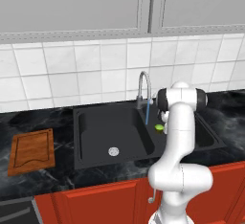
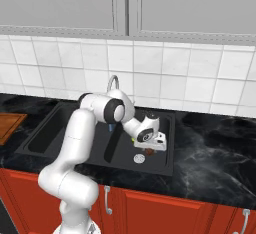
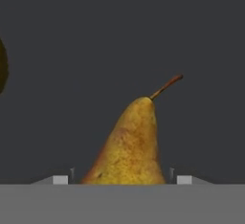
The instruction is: Pick the kiwi, pear from the sink and place them on the cutting board to airdry. Then turn off the sink faucet.
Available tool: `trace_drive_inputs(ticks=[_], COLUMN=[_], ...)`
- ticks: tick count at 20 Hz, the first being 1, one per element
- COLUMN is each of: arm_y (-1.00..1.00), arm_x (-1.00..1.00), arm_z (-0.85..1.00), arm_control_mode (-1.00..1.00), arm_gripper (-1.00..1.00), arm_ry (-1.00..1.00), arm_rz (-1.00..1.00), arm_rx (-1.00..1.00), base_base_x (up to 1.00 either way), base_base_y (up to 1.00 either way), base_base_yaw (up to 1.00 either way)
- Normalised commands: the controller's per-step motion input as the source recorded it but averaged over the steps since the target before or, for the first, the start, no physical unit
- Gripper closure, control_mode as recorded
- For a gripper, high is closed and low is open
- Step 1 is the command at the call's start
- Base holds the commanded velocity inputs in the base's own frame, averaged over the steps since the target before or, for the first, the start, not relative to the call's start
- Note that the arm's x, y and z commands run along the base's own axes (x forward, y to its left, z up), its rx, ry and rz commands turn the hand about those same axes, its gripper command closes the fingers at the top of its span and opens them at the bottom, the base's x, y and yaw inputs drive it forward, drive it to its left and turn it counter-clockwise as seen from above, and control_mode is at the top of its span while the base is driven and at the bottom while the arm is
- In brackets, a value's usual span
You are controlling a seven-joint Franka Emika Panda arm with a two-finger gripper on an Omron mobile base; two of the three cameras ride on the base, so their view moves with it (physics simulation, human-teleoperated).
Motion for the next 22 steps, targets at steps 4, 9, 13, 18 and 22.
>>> trace_drive_inputs(ticks=[4, 9, 13, 18, 22], arm_y=[-0.16, -0.02, 0.00, 0.00, 0.00], arm_x=[-0.04, -0.26, -0.39, -0.43, -0.40], arm_z=[0.13, 0.46, 0.58, 0.73, 0.85], arm_control_mode=[-1.00, -1.00, -1.00, -1.00, -1.00], arm_gripper=[1.00, 1.00, 1.00, 1.00, 1.00], arm_ry=[0.00, -0.05, -0.11, -0.12, -0.12], arm_rz=[0.00, 0.01, 0.02, 0.01, 0.00], arm_rx=[0.06, 0.07, 0.01, 0.00, 0.00], base_base_x=[0.00, 0.00, 0.00, 0.00, 0.00], base_base_y=[0.00, 0.00, 0.00, 0.00, 0.00], base_base_yaw=[0.00, 0.00, 0.00, 0.00, 0.00])
